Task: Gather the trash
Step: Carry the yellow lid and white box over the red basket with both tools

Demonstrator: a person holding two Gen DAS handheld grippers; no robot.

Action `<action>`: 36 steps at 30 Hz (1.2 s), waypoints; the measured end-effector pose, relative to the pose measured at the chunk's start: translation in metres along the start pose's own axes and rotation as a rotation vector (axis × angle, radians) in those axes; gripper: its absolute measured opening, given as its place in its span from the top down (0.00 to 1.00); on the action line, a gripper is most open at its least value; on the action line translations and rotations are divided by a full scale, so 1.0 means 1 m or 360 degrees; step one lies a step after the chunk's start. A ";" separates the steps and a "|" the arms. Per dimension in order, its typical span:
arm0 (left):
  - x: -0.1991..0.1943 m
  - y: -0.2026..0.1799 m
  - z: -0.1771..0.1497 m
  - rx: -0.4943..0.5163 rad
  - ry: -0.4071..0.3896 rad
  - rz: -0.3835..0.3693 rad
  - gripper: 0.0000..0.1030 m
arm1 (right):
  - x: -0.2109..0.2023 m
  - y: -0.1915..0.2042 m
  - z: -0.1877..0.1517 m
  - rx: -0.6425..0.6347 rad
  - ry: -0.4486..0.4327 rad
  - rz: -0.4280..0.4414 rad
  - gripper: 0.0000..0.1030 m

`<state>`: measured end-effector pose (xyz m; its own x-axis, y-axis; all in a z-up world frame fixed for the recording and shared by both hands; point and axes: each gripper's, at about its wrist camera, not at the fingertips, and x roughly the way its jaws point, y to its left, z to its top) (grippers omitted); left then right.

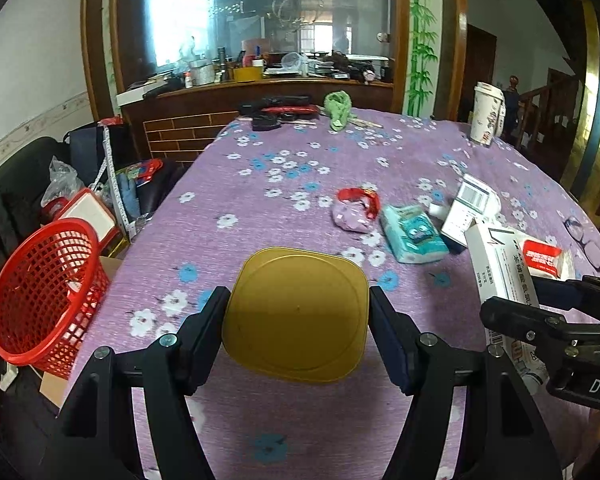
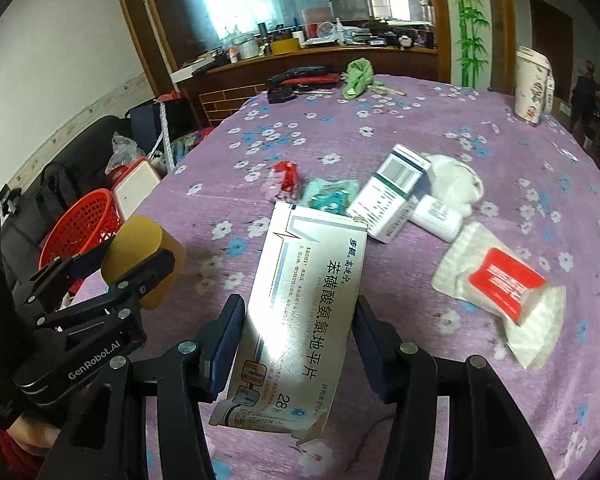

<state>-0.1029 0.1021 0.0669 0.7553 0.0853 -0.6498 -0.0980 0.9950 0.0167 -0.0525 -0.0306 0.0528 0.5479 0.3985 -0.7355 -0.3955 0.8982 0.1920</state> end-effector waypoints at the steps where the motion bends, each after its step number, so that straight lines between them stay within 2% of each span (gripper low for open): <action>1: -0.001 0.005 0.001 -0.0013 -0.0003 0.0007 0.34 | 0.001 0.003 0.002 -0.0010 0.0003 0.0008 0.44; 9: -0.014 0.060 0.010 -0.0170 -0.0019 0.0035 0.34 | 0.010 0.038 0.024 -0.0097 0.0059 0.0121 0.43; 16: -0.029 0.134 0.019 -0.0350 -0.0074 0.0166 0.34 | 0.028 0.094 0.052 -0.0214 0.0107 0.0264 0.43; 20: -0.036 0.181 0.018 -0.0449 -0.0098 0.0303 0.34 | 0.043 0.131 0.071 -0.0280 0.0114 0.0347 0.43; 24: -0.037 0.226 0.012 -0.0545 -0.0084 0.0403 0.34 | 0.058 0.170 0.086 -0.0354 0.0121 0.0424 0.43; 27: -0.033 0.253 0.006 -0.0616 -0.0053 0.0434 0.34 | 0.069 0.196 0.095 -0.0400 0.0129 0.0469 0.43; 36: -0.024 0.289 -0.007 -0.0689 -0.0018 0.0463 0.34 | 0.104 0.258 0.111 -0.0490 0.0167 0.0593 0.43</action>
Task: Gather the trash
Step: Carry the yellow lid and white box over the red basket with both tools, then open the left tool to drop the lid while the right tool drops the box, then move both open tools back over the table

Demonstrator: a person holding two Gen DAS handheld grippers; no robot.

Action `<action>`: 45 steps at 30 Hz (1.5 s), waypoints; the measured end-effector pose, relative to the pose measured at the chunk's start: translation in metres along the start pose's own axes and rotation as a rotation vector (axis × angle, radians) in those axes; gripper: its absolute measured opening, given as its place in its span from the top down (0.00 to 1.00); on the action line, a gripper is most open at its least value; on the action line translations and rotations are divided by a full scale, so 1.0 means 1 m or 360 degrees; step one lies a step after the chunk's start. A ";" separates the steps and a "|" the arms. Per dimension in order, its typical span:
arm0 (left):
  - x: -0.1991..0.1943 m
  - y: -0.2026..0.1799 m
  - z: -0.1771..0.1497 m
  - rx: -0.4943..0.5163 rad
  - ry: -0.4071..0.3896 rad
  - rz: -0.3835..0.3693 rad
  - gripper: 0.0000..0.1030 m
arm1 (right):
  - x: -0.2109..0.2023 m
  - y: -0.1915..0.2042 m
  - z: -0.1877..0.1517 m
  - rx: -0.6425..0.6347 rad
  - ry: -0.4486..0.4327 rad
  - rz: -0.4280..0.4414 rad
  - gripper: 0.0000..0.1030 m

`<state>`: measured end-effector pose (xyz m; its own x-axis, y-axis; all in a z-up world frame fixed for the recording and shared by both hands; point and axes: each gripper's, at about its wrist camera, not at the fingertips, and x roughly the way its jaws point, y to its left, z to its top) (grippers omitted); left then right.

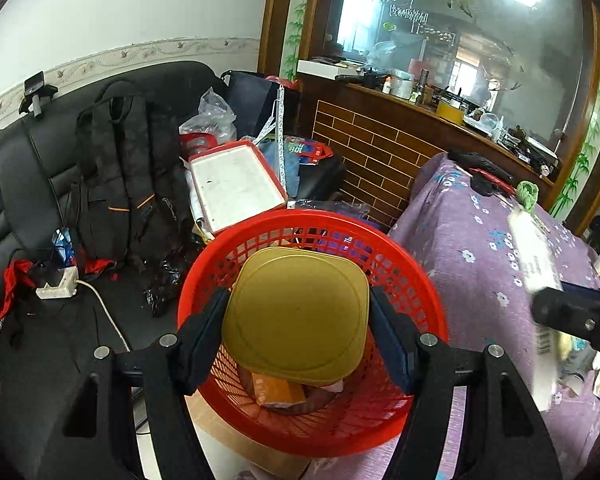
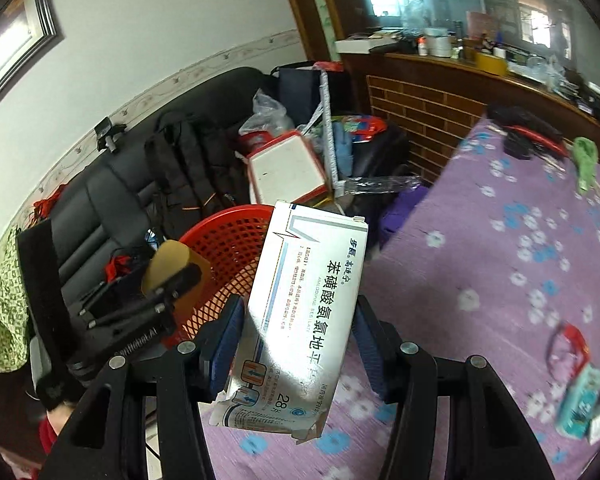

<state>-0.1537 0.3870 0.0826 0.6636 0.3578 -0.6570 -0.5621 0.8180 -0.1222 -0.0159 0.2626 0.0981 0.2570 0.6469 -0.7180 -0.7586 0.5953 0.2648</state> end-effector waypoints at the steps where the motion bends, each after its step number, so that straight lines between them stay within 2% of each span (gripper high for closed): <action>1: 0.001 0.001 0.000 0.0000 0.0004 0.0000 0.34 | 0.008 0.004 0.004 -0.0005 0.0013 0.0020 0.43; 8: 0.003 0.007 0.002 0.0025 -0.0002 0.0000 0.34 | 0.043 0.017 0.023 0.0019 0.0043 0.0122 0.41; 10: 0.004 0.010 0.002 0.0010 -0.0005 -0.0008 0.32 | 0.045 0.015 0.027 0.0046 0.0035 0.0170 0.37; 14: 0.003 0.011 0.002 -0.0011 -0.0014 -0.0035 0.23 | 0.033 0.006 0.023 0.0086 -0.0015 0.0206 0.36; 16: 0.003 0.008 0.002 -0.0015 -0.0016 -0.0027 0.23 | 0.020 -0.003 0.018 0.0128 -0.0041 0.0197 0.36; 19: -0.006 -0.003 -0.001 0.0001 -0.0034 -0.0081 0.23 | -0.001 -0.012 0.006 0.0137 -0.0068 0.0187 0.36; 23: -0.019 -0.032 -0.008 0.0113 -0.0058 -0.0135 0.23 | -0.032 -0.027 -0.023 0.0153 -0.0095 0.0116 0.36; 30: -0.031 -0.098 -0.030 0.0278 -0.0015 -0.0296 0.22 | -0.080 -0.065 -0.073 0.0233 -0.0130 -0.0014 0.36; 38: -0.035 -0.172 -0.060 0.0473 0.0083 -0.0419 0.22 | -0.142 -0.140 -0.139 0.0510 -0.0219 -0.0186 0.36; 45: -0.044 -0.246 -0.076 0.0678 0.0146 -0.0501 0.22 | -0.192 -0.206 -0.174 0.0825 -0.0355 -0.0302 0.36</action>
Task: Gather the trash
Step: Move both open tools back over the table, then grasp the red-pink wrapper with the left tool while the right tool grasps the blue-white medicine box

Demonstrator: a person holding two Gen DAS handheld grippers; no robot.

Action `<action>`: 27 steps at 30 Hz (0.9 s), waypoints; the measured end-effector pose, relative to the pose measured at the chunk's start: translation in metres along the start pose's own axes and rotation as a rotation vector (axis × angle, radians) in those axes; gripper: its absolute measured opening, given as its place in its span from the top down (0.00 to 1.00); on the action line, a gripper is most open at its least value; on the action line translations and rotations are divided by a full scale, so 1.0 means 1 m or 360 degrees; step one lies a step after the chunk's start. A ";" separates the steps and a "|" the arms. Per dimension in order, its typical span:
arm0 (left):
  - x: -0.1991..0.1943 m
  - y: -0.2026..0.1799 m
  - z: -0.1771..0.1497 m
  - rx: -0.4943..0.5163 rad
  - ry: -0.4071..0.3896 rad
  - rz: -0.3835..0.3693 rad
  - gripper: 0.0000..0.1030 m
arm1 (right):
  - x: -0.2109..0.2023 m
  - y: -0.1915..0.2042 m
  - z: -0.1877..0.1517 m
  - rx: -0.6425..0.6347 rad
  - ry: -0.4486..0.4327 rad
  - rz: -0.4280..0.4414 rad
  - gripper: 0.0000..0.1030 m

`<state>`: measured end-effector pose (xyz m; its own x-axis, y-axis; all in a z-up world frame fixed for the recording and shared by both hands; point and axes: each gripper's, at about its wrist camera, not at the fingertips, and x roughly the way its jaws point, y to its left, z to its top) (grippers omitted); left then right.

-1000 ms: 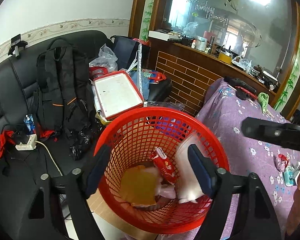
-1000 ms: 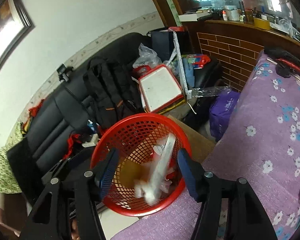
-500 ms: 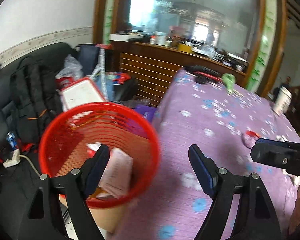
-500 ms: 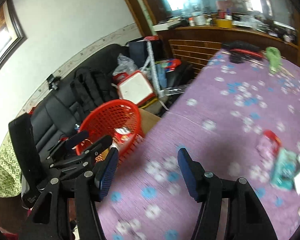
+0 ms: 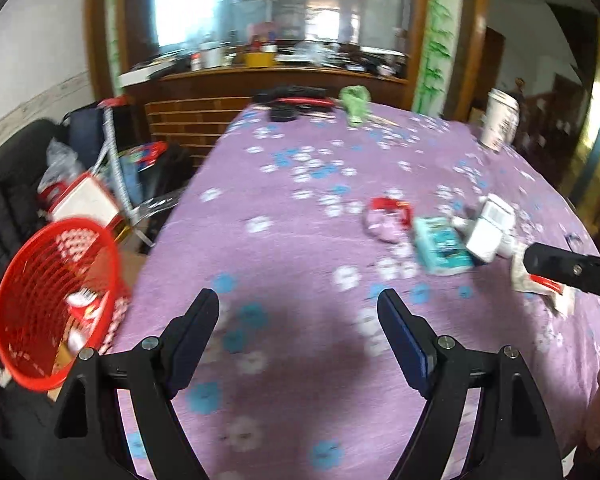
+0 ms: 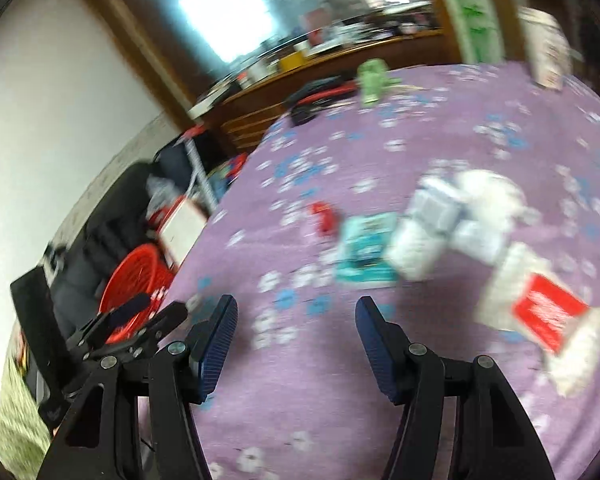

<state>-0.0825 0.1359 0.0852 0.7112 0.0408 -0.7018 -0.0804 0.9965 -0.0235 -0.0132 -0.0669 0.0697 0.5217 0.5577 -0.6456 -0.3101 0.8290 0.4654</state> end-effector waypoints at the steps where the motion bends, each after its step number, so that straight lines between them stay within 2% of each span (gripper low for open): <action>1: 0.003 -0.012 0.005 0.0040 0.0012 -0.0006 0.22 | -0.004 -0.012 0.002 0.0053 -0.0017 -0.0024 0.36; 5: 0.022 -0.042 0.024 0.0109 0.0085 -0.0019 0.22 | -0.009 -0.038 0.004 0.0180 -0.0027 -0.0034 0.36; 15: 0.108 -0.070 0.064 0.0032 0.0299 -0.0136 0.22 | -0.011 -0.073 0.006 0.0293 -0.0032 -0.0053 0.36; 18: 0.127 -0.075 0.066 0.0040 0.0318 -0.0120 0.32 | -0.010 -0.074 0.009 0.0297 -0.0037 -0.0069 0.33; 22: 0.148 -0.071 0.064 -0.0004 0.0351 -0.0169 0.56 | 0.000 -0.071 0.014 0.0293 -0.0014 -0.0092 0.32; 24: 0.155 -0.066 0.061 -0.0031 0.0352 -0.0197 0.57 | 0.008 -0.069 0.019 0.0296 0.0000 -0.0113 0.32; 27: 0.153 -0.061 0.062 -0.0024 0.0285 -0.0189 0.57 | 0.022 -0.069 0.028 0.0318 0.0016 -0.0145 0.32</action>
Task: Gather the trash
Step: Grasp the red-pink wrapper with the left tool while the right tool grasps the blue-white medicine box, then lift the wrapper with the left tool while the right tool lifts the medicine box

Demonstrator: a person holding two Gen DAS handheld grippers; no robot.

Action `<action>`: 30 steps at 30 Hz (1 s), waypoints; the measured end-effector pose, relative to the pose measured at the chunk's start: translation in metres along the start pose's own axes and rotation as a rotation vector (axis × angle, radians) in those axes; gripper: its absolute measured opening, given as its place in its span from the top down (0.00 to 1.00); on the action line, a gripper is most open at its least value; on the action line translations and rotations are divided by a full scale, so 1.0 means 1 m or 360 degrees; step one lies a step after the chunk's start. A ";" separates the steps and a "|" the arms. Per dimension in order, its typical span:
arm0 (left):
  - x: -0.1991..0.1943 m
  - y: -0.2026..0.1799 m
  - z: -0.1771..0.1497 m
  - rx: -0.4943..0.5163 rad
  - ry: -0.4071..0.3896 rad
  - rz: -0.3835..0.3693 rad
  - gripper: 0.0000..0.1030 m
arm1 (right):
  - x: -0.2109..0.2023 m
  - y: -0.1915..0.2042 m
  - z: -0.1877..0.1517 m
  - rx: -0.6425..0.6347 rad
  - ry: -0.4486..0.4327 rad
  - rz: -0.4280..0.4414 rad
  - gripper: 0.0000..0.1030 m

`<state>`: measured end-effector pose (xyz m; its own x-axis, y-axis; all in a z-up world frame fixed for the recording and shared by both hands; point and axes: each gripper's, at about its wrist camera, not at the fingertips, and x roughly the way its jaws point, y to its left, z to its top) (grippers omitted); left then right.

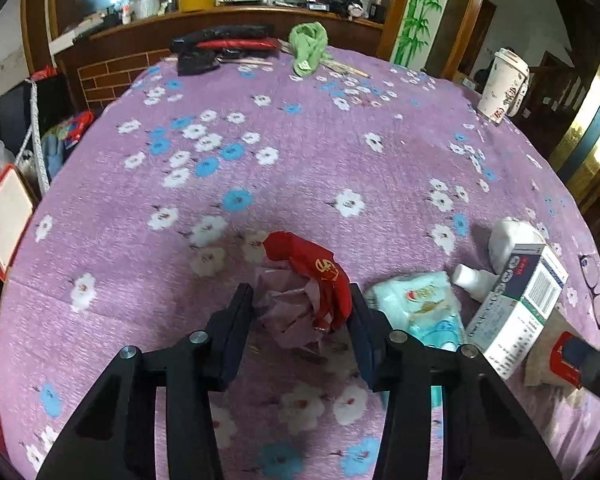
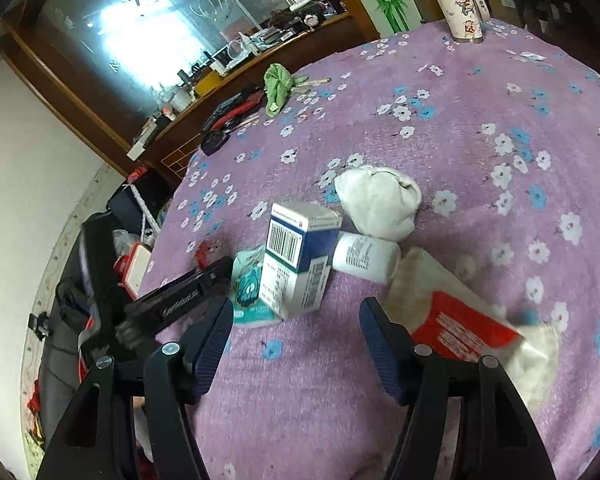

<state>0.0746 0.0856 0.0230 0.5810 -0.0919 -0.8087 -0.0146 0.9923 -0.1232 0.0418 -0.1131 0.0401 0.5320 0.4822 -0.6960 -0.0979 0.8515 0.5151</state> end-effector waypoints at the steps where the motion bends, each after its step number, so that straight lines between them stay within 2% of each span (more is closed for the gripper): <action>1: -0.002 0.002 0.000 -0.0012 -0.0017 -0.0011 0.57 | 0.003 0.000 0.002 0.0008 0.0003 -0.0008 0.32; 4: -0.011 0.007 0.001 -0.0034 -0.0081 -0.0009 0.57 | 0.020 0.002 0.010 0.0033 0.0018 -0.0040 0.32; 9: -0.029 0.000 0.000 0.0025 -0.0225 0.0095 0.57 | 0.045 0.009 0.012 0.0024 0.0052 -0.0116 0.32; 11: -0.033 -0.003 -0.002 0.0055 -0.0249 0.0105 0.57 | 0.050 0.012 0.011 -0.0002 0.0044 -0.0164 0.38; 12: -0.034 -0.004 -0.003 0.0067 -0.0258 0.0111 0.57 | 0.051 0.013 0.011 -0.0012 0.0038 -0.0177 0.47; 18: -0.037 -0.002 -0.002 0.0059 -0.0270 0.0116 0.57 | 0.044 0.018 0.012 -0.0149 -0.0112 -0.0255 0.48; 22: -0.038 -0.001 -0.002 0.0051 -0.0286 0.0136 0.57 | 0.031 0.031 0.006 -0.0333 -0.0270 -0.0296 0.48; 25: -0.038 -0.002 -0.003 0.0054 -0.0292 0.0157 0.57 | 0.028 0.040 0.002 -0.0424 -0.0310 -0.0260 0.48; 30: -0.043 -0.002 -0.004 0.0058 -0.0339 0.0201 0.57 | 0.031 0.049 -0.003 -0.0509 -0.0291 -0.0262 0.48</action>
<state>0.0469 0.0874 0.0557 0.7349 0.0491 -0.6764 -0.0708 0.9975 -0.0045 0.0515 -0.0558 0.0421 0.7003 0.3142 -0.6410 -0.2403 0.9493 0.2028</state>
